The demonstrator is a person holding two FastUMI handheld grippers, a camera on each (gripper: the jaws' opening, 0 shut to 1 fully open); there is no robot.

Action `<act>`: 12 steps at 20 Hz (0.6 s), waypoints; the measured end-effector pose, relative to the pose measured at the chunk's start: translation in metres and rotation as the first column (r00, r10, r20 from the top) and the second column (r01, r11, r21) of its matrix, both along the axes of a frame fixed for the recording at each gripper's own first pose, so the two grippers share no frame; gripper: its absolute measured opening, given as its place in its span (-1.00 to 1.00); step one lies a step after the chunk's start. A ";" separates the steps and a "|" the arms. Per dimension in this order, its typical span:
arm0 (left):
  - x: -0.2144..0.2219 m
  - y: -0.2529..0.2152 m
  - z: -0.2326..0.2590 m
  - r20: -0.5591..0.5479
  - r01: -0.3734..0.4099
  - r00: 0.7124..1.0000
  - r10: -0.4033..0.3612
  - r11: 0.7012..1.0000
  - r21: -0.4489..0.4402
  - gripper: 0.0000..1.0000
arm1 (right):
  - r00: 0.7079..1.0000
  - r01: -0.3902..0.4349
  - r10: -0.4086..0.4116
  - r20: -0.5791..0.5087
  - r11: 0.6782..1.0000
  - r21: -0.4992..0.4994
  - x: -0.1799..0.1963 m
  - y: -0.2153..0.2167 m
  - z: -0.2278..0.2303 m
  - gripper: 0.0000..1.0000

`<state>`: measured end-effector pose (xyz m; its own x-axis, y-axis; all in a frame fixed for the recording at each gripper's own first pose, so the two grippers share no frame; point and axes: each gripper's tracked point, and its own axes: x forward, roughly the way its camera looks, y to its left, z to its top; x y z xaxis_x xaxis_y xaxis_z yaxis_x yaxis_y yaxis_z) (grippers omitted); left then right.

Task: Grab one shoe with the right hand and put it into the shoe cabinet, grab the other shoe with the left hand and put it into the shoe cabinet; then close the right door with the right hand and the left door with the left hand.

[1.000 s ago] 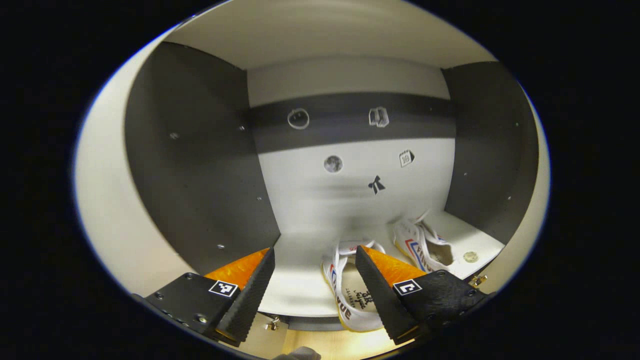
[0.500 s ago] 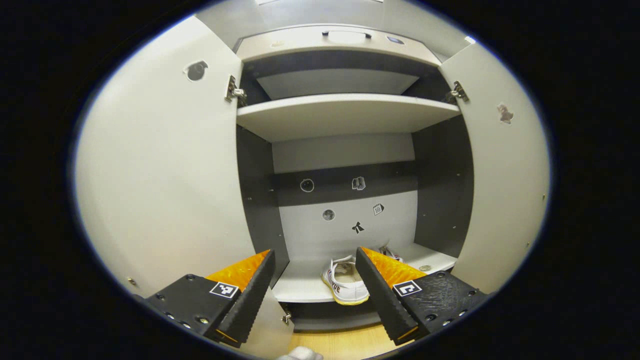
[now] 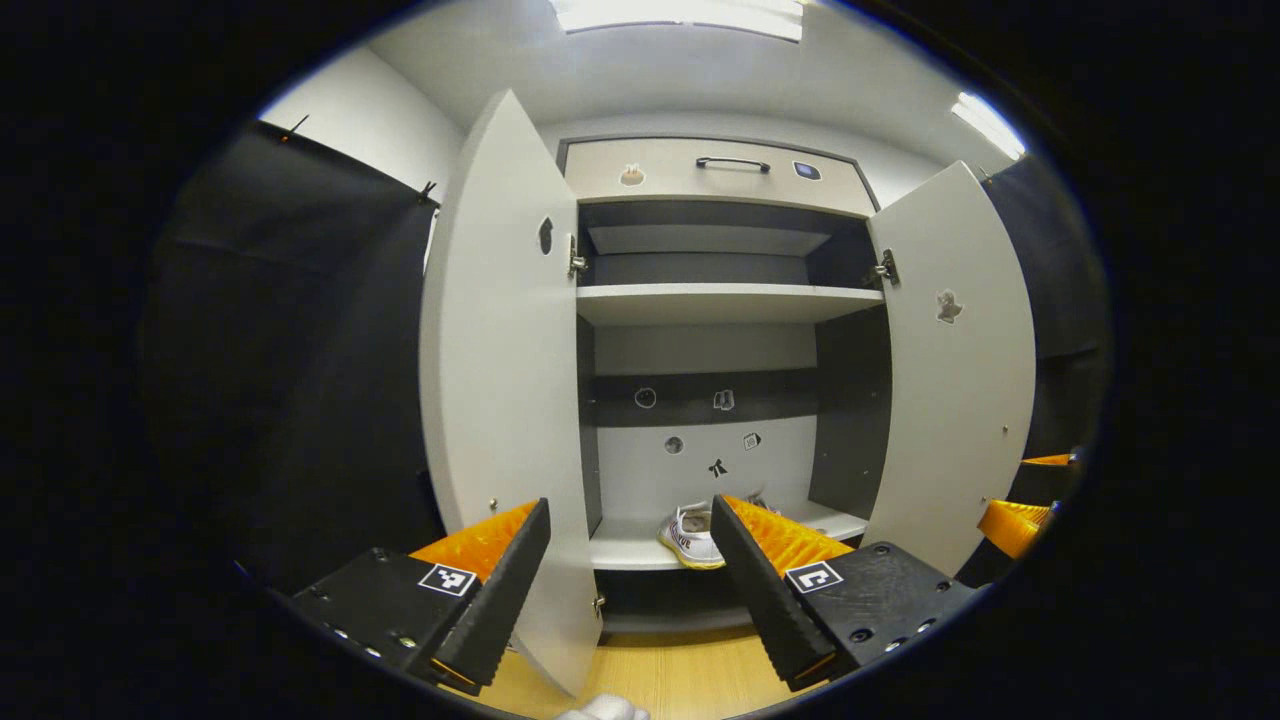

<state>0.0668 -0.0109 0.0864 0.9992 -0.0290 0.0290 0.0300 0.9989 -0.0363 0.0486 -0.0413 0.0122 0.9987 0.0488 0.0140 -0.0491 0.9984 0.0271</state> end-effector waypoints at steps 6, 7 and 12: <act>-0.059 0.023 -0.040 -0.045 -0.048 0.998 0.047 0.999 -0.001 0.93 | 0.999 0.034 -0.034 -0.042 0.999 0.001 -0.014 -0.011 -0.020 1.00; -0.066 0.025 -0.047 -0.052 -0.055 0.997 0.055 0.998 -0.005 0.93 | 0.998 0.041 -0.041 -0.044 0.999 0.003 -0.015 -0.013 -0.021 1.00; -0.074 0.017 -0.055 -0.069 -0.044 0.997 0.043 0.999 -0.012 0.94 | 0.996 0.078 -0.078 -0.042 0.997 0.001 -0.017 -0.043 -0.019 1.00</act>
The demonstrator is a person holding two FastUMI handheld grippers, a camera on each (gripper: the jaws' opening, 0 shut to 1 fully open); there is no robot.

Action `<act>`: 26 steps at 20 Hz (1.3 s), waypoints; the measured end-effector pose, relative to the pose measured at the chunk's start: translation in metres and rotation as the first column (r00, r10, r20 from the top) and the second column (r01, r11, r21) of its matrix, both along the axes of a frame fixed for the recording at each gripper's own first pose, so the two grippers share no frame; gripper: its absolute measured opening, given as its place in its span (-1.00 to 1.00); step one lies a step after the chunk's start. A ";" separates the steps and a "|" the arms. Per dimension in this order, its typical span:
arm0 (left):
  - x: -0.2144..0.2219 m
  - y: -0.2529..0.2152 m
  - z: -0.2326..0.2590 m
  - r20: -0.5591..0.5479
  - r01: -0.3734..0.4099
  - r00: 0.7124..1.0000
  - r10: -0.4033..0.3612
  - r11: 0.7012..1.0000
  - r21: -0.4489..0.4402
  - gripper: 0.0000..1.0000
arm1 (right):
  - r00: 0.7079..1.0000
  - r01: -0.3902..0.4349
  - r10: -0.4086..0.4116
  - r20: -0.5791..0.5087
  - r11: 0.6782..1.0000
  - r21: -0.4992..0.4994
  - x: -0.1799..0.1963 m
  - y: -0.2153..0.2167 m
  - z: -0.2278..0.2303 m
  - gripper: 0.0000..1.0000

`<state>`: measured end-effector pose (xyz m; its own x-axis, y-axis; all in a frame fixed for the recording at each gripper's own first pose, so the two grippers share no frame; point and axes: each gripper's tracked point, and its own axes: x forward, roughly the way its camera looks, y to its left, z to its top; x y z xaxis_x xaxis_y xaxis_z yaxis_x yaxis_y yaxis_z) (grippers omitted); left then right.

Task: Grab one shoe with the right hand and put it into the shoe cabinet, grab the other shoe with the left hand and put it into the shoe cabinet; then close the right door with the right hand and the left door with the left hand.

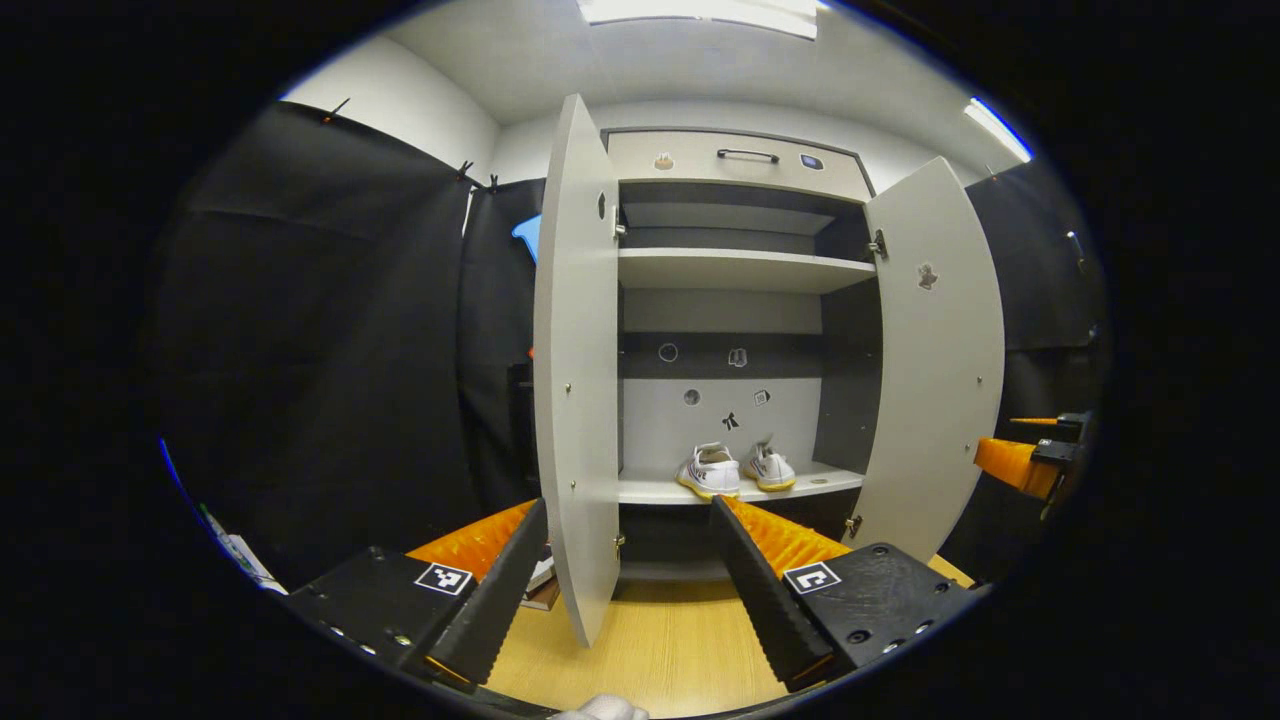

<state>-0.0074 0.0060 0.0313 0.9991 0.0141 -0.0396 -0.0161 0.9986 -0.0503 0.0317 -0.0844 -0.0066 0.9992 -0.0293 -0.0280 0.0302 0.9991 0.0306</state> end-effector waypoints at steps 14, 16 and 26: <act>0.014 -0.051 0.004 0.002 0.000 1.000 0.000 1.000 0.002 0.94 | 0.970 0.244 -0.244 -0.010 0.970 0.013 0.067 -0.183 0.003 1.00; 0.016 -0.052 0.005 -0.003 -0.011 1.000 0.011 1.000 0.004 0.94 | 0.976 0.217 -0.217 -0.011 0.976 0.009 0.074 -0.177 0.005 1.00; 0.008 -0.054 0.002 -0.008 -0.061 0.998 0.061 0.998 -0.002 0.94 | 1.000 -0.031 0.031 0.000 0.999 0.032 0.088 -0.093 0.009 0.85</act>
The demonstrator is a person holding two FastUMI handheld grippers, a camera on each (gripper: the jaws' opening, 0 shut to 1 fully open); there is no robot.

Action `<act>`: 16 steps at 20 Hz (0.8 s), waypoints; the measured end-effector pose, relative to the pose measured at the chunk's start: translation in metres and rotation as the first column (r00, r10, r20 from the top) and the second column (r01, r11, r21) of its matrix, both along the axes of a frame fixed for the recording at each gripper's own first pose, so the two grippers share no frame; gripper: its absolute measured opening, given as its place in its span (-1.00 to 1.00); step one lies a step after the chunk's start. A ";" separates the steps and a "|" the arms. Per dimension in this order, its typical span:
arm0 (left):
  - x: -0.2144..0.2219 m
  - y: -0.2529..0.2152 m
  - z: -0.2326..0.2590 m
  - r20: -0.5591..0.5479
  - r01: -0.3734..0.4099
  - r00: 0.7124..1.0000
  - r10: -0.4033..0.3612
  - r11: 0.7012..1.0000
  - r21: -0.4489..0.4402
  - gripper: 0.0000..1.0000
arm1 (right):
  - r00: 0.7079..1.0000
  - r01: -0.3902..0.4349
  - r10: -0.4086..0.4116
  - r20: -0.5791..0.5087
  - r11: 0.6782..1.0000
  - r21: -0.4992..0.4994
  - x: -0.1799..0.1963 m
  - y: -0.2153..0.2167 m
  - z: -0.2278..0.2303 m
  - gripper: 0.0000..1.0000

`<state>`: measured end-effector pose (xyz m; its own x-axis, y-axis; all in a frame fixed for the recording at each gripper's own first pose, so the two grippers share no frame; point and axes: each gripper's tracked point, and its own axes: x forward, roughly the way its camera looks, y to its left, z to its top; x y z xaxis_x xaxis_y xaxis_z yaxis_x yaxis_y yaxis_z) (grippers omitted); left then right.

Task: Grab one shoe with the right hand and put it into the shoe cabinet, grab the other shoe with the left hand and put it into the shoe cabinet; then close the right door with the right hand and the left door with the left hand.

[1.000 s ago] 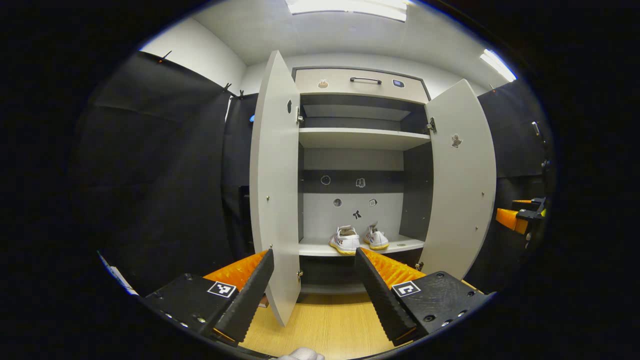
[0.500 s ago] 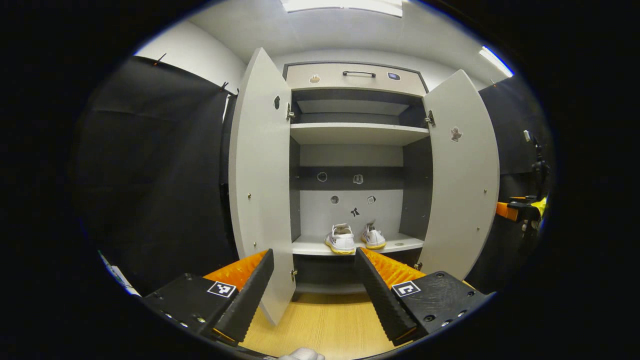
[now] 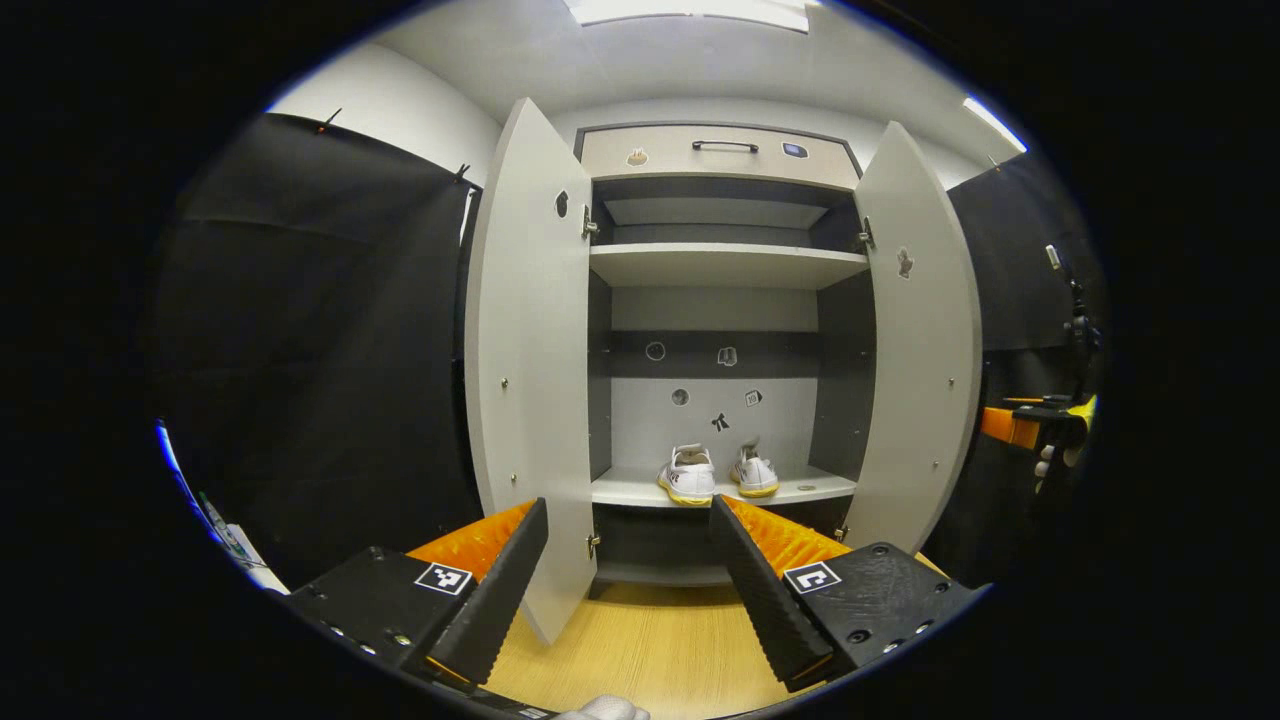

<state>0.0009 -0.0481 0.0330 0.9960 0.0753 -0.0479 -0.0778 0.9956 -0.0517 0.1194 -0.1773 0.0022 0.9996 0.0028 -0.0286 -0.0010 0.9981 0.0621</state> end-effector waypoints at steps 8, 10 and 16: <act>-0.014 0.014 -0.002 -0.024 -0.052 0.998 0.053 0.998 0.018 0.94 | 0.984 -0.178 0.178 -0.008 0.984 0.003 0.034 0.084 0.002 0.98; -0.017 0.015 -0.001 -0.021 -0.052 0.998 0.052 0.998 0.021 0.94 | 0.985 -0.173 0.173 0.007 0.985 0.002 0.025 0.087 0.006 1.00; -0.016 0.023 -0.002 -0.016 -0.016 1.000 0.016 1.000 0.022 0.94 | 0.994 -0.107 0.107 0.009 0.994 -0.032 -0.014 0.078 0.005 1.00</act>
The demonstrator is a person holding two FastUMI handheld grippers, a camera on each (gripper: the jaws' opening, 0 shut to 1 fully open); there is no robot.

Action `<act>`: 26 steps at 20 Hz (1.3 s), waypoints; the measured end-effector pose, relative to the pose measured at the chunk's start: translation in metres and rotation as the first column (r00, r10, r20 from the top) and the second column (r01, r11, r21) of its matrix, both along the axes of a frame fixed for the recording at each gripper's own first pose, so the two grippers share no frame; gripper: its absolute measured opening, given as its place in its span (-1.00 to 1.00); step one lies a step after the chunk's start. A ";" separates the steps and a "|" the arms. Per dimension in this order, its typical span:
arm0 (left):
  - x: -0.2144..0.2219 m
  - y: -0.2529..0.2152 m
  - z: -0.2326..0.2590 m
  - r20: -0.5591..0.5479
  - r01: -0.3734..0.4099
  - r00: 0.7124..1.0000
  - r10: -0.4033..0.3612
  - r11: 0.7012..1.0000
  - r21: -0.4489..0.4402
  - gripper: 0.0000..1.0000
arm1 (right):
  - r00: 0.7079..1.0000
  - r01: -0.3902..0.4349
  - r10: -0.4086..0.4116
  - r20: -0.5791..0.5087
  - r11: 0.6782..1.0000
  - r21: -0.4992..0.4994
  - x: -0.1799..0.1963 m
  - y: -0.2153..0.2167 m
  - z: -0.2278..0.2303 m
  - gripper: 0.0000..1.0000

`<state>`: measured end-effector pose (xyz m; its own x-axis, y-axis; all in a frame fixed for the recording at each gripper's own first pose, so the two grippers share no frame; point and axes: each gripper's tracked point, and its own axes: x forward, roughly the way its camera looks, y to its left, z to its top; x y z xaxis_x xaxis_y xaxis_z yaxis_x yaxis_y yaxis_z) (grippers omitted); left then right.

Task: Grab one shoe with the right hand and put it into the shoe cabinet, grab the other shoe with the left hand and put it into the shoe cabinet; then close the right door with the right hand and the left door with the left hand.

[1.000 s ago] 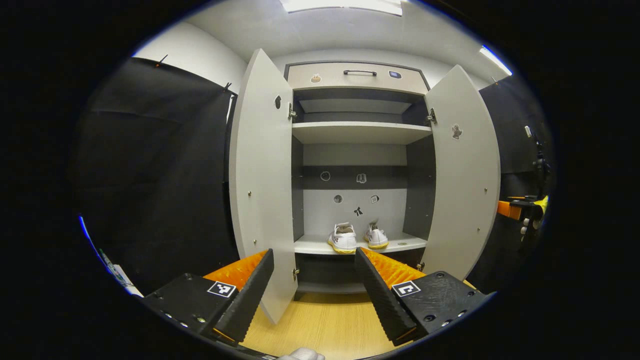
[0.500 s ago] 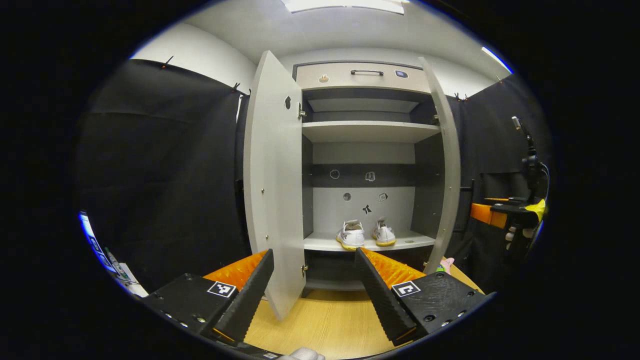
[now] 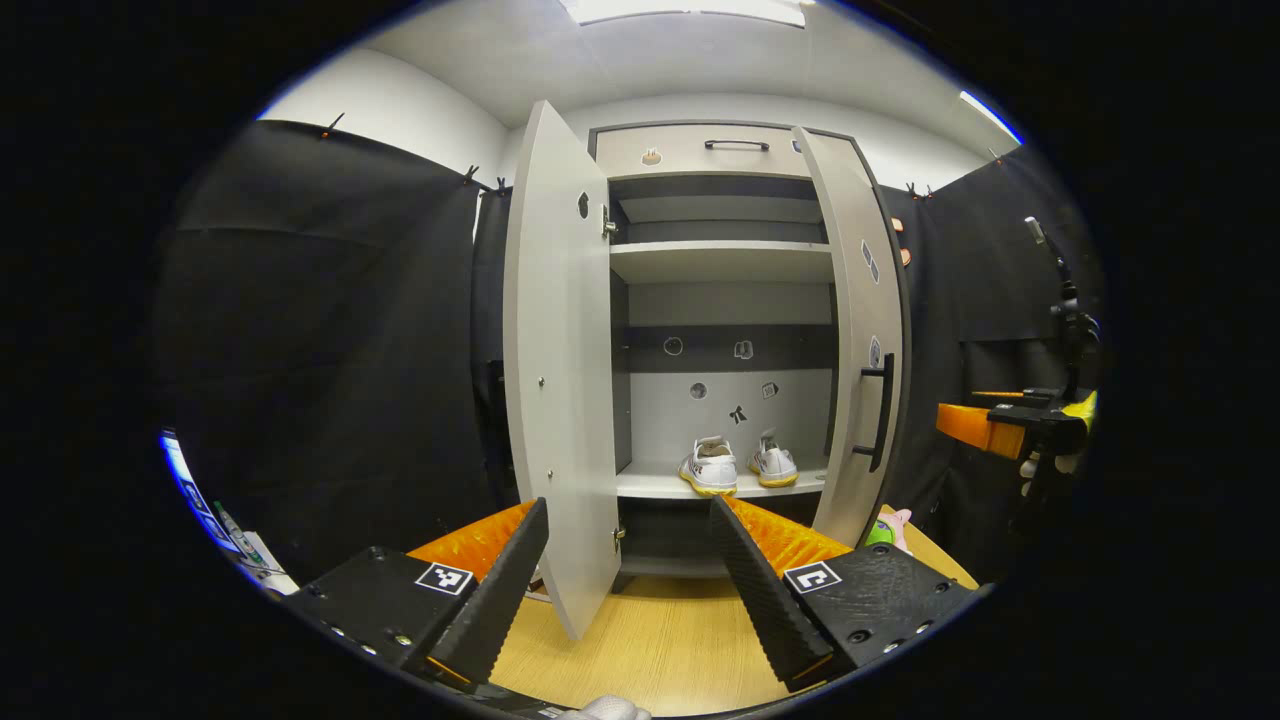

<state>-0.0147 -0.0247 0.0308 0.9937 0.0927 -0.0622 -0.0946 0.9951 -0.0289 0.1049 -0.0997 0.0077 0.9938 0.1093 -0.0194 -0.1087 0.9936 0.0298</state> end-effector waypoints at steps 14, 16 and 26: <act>0.051 0.156 -0.008 0.035 -0.080 0.996 0.078 0.994 0.069 0.93 | 0.980 0.171 -0.169 -0.105 0.985 0.006 -0.127 0.028 -0.055 1.00; 0.068 0.185 -0.015 0.024 -0.115 0.993 0.114 0.990 0.081 0.93 | 0.973 0.197 -0.196 -0.123 0.980 -0.007 -0.138 0.031 -0.062 0.97; 0.119 0.197 -0.014 0.046 -0.115 0.993 0.113 0.992 0.050 0.80 | 0.967 0.216 -0.213 -0.137 0.976 0.005 -0.158 0.027 -0.066 0.99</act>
